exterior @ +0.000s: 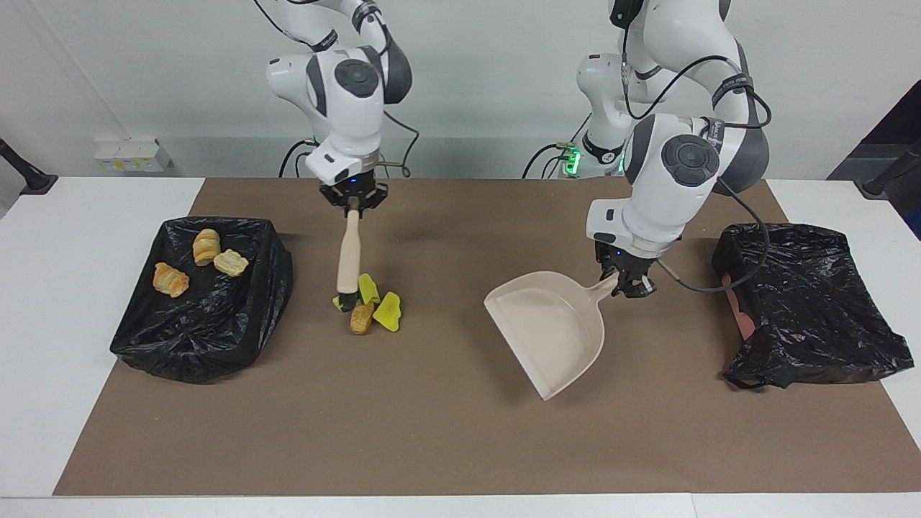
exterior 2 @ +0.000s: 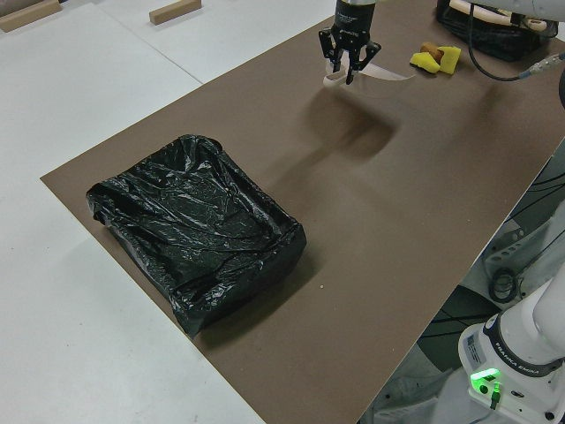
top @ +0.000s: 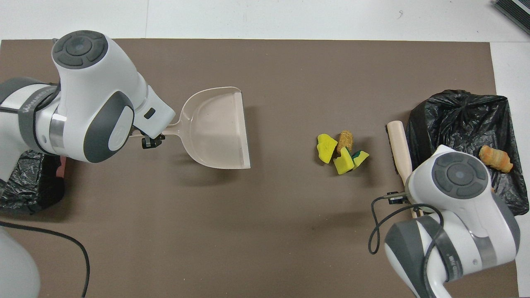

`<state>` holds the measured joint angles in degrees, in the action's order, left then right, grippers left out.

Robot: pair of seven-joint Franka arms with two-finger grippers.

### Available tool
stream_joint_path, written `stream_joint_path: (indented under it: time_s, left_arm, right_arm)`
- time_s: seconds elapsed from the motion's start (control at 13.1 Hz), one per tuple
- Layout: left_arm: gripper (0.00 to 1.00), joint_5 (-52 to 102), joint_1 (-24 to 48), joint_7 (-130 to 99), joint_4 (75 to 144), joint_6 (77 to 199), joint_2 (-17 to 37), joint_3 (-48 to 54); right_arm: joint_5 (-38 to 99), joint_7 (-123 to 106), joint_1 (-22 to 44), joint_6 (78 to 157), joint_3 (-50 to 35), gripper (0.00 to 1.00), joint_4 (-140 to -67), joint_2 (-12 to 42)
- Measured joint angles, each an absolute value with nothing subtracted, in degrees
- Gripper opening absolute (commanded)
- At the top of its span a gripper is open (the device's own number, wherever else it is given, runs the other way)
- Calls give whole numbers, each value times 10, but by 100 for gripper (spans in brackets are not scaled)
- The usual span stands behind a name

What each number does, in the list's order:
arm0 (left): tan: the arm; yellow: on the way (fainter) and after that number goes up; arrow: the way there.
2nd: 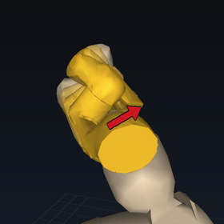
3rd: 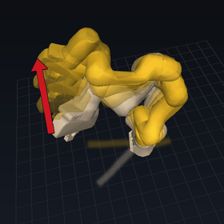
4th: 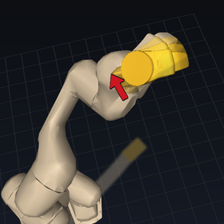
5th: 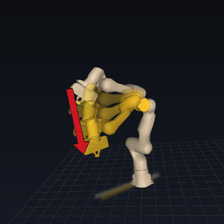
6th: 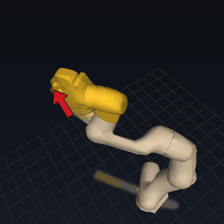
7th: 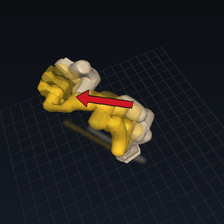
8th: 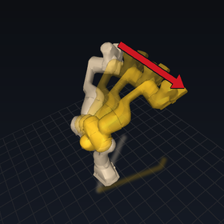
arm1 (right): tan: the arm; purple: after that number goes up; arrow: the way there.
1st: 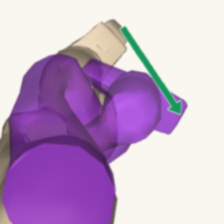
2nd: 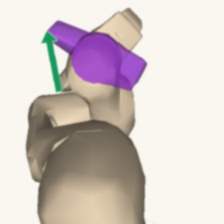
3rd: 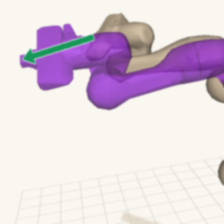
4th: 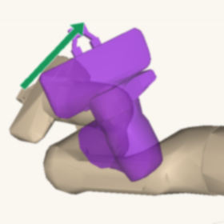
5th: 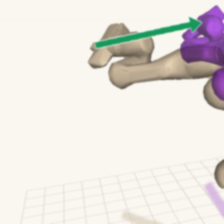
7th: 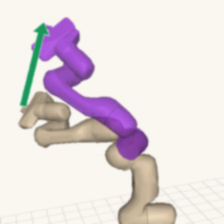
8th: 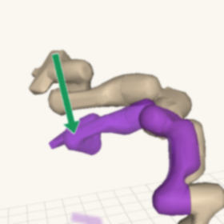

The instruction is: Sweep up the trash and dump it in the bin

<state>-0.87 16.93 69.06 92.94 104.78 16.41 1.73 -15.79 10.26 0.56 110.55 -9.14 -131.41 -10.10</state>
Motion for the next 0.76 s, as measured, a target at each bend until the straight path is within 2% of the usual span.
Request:
stream_joint_path:
  time_s: [0.31,0.53,0.76]
  left_arm:
    - [0,-9,197,715,1054,1143,117,24]
    - [0,-9,249,641,1077,1160,116,26]
    - [0,-20,285,560,1094,1161,116,27]
  right_arm:
    - [-167,89,4,1111,-98,0,-1316,-56]
    - [-167,94,28,1131,-100,0,-1315,-21]
    - [-163,146,84,1139,-101,0,-1299,18]
